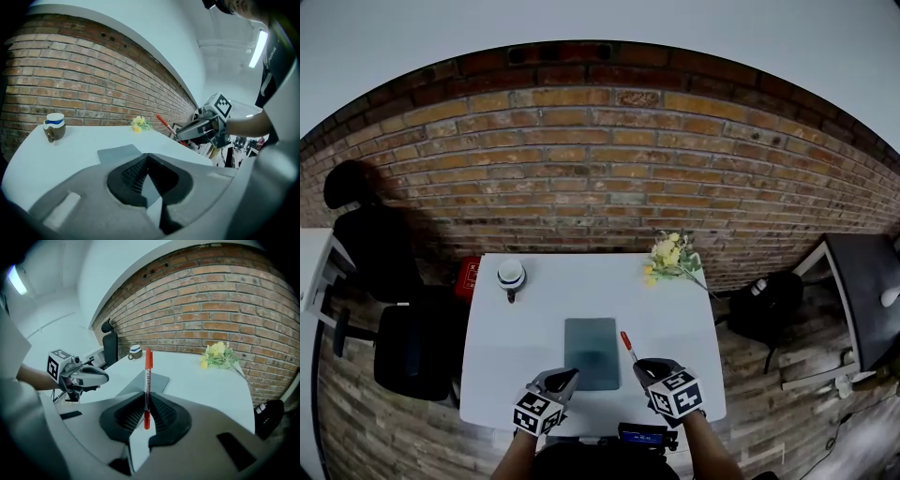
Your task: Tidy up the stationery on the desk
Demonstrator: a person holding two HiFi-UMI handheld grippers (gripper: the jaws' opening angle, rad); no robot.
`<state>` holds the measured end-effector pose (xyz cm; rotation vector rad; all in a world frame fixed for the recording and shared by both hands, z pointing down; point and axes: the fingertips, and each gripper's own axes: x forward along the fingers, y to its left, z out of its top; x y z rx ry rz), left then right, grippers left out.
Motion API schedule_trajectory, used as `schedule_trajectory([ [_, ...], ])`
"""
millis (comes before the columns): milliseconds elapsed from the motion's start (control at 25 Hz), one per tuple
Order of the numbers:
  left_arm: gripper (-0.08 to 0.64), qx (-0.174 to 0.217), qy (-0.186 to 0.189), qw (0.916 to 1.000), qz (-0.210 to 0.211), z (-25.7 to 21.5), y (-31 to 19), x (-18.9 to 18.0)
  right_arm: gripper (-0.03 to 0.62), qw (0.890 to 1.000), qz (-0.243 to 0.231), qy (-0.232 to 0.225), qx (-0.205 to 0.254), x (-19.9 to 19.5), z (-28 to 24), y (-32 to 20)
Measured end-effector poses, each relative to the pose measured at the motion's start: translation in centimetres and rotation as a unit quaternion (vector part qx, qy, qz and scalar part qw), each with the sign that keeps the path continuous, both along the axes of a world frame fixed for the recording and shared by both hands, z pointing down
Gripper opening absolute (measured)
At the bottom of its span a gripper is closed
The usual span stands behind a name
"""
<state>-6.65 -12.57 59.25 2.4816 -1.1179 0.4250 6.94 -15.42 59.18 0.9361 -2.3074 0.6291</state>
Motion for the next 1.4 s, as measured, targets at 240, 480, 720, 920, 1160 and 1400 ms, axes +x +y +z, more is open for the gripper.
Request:
schedule_trajectory([
  [240,0.011,0.001,-0.010,0.9999,0.011,0.1,-1.1,-0.5,0.049,0.999,0.029,-0.008,-0.032,0.4,0.9,-0.8],
  [480,0.011,-0.008,-0.017,0.9995,0.027,1.1,-2.0,-0.5,0.049,0.989,0.091,-0.013,-0.114,1.1,4.3,-1.1],
  [720,0.011,-0.024,-0.019,0.9987,0.041,2.6,-2.3,-0.8,0.049,0.974,0.122,-0.008,-0.189,-0.3,8.5,-0.1],
  [920,0.011,-0.038,-0.018,0.9982,0.042,3.7,-2.0,-1.2,0.049,0.955,0.166,-0.031,-0.244,-0.9,11.4,0.5],
  [1160,0.011,-0.049,-0.022,0.9979,0.038,4.5,-1.5,-2.5,0.051,0.945,0.181,-0.044,-0.268,-0.9,12.6,1.0],
  [1400,0.011,-0.050,-0.025,0.9977,0.040,4.5,-1.6,-3.8,0.075,0.944,0.186,-0.052,-0.266,-0.7,12.6,0.8],
])
